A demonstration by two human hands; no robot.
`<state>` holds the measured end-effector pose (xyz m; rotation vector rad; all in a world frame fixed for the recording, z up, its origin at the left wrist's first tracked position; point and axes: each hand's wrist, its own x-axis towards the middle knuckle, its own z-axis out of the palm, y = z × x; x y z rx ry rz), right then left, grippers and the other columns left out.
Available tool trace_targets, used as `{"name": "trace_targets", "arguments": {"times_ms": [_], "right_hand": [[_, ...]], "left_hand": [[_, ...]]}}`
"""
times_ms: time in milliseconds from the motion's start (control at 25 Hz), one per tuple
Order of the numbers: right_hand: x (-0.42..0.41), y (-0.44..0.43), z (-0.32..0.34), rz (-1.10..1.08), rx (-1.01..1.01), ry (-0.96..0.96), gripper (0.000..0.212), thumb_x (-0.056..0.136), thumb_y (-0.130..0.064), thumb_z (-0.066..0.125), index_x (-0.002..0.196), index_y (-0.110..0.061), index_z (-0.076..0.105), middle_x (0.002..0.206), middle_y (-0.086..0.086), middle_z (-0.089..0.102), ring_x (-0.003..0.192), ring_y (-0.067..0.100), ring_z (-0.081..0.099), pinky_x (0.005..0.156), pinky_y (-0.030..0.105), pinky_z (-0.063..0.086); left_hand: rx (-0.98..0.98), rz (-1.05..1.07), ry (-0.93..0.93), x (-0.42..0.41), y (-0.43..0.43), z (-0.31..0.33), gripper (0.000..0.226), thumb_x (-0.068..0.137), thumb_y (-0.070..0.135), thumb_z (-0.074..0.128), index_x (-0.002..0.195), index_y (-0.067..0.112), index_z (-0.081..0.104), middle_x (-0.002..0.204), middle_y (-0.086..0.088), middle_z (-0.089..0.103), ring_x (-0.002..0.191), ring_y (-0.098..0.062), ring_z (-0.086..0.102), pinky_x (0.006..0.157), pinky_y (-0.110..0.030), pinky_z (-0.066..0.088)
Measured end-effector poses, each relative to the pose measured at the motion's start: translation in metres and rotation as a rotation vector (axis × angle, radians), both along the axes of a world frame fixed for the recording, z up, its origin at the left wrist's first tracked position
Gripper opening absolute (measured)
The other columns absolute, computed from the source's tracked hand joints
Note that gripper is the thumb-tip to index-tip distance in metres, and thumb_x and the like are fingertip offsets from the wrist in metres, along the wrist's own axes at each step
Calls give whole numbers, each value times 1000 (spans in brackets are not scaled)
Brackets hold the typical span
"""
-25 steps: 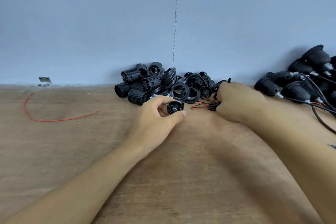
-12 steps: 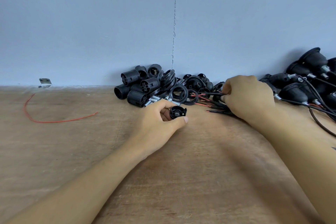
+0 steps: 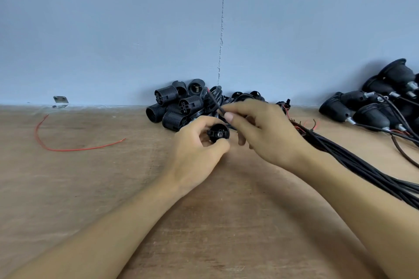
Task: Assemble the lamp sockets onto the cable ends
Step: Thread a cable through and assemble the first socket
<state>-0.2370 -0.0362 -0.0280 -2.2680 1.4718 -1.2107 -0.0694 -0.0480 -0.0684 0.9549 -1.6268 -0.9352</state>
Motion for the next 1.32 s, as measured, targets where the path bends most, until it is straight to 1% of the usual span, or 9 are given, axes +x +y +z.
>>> {"name": "trace_targets", "arguments": {"times_ms": [80,240,360,440,600,800,1000,1200,1320], "right_hand": [[-2,1,-12,14,64,-44,18,100,-21,58,112,-25,71,76,-10,61,59,7,62,65,13,44],[-7,-2,-23,-31,158,-141,18,97,-21,62,112,-26,71,78,-20,62,72,5,59,79,28,48],[-8,-2,-19,-10,214,-115,19,96,-20,64,100,-38,70,75,-23,67,70,4,61,76,24,48],[-8,0,-18,-4,222,-61,24,96,-21,65,94,-45,69,79,-21,71,72,3,62,72,19,46],[-5,2,-17,-55,124,2,13,95,-23,63,103,-30,72,73,-16,67,65,0,56,64,10,38],[-7,6,-5,-107,83,96,12,93,-30,60,90,-35,71,65,-30,60,64,-3,55,65,26,37],[-4,11,-2,-140,26,67,14,88,-28,58,81,-32,69,64,-23,61,63,4,55,64,28,38],[-3,12,-2,-165,43,168,13,88,-29,58,82,-32,69,62,-32,57,64,-3,53,62,24,35],[-3,12,-1,-181,41,179,14,87,-31,56,83,-32,69,63,-34,56,65,-4,53,61,23,34]], "left_hand": [[9,34,-12,0,-1,-1,24,75,21,69,95,33,72,91,16,74,88,-2,68,79,-23,52],[39,103,-19,0,-3,-3,22,76,23,71,95,33,71,89,14,73,83,-3,66,75,-25,49],[44,132,-11,-1,-4,-3,23,77,36,68,100,36,69,88,10,74,84,-11,68,79,-32,55],[46,134,-15,-1,-5,-4,23,80,37,67,103,36,68,89,11,74,83,-11,69,76,-28,54],[6,262,-36,1,-8,-6,33,78,22,83,102,36,65,90,19,72,83,7,64,71,-12,48],[-10,280,-38,3,-11,-7,40,77,17,88,98,35,60,95,16,72,74,3,66,68,-12,47],[48,253,21,3,-12,-8,39,79,14,87,105,30,61,103,9,74,84,-9,74,82,-32,58],[-12,217,-25,3,-8,-5,40,78,16,87,102,36,63,95,18,72,73,2,67,67,-11,48],[-43,227,-44,3,-7,-5,39,78,15,88,100,35,64,93,21,72,82,5,67,71,-9,48]]}}
